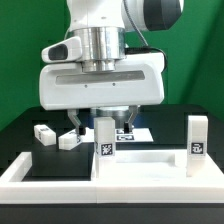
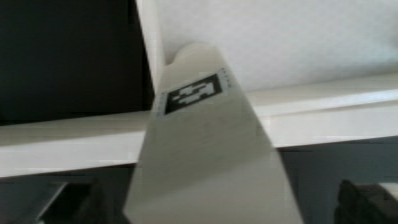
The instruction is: Assemble desk
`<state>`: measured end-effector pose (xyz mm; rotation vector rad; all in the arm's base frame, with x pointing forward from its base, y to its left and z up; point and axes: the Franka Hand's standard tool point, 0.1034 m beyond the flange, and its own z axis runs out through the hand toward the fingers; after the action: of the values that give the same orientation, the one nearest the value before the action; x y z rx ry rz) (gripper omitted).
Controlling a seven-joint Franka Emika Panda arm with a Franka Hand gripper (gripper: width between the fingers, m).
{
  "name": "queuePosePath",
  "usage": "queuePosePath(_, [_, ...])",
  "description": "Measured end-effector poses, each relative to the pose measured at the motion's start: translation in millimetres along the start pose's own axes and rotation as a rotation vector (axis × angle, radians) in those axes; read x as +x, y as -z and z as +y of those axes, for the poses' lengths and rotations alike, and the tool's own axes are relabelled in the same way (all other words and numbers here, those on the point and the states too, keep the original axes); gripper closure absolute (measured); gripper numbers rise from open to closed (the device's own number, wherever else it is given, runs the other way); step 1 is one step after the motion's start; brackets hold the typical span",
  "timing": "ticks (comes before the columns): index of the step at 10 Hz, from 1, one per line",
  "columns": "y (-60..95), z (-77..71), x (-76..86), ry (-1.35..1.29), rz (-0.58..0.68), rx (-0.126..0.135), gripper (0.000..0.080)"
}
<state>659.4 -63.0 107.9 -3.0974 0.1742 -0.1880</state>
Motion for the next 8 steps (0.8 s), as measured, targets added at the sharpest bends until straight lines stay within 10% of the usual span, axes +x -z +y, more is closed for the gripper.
queuePosePath(2, [-4.2,-20.9,-1.6,0.297,0.066,-0.071,0.0151])
queuePosePath(3, [-4.9,-18.1,-2.0,0.248,0.062,-0.068,0.0151])
queuePosePath(6, [-3.9,-11.5,-0.5,0.131,0.072,-0.072,0.0509])
queuePosePath(8, [-4.0,-7.1,-0.5,-0.041,0.077,-0.07,0.0509])
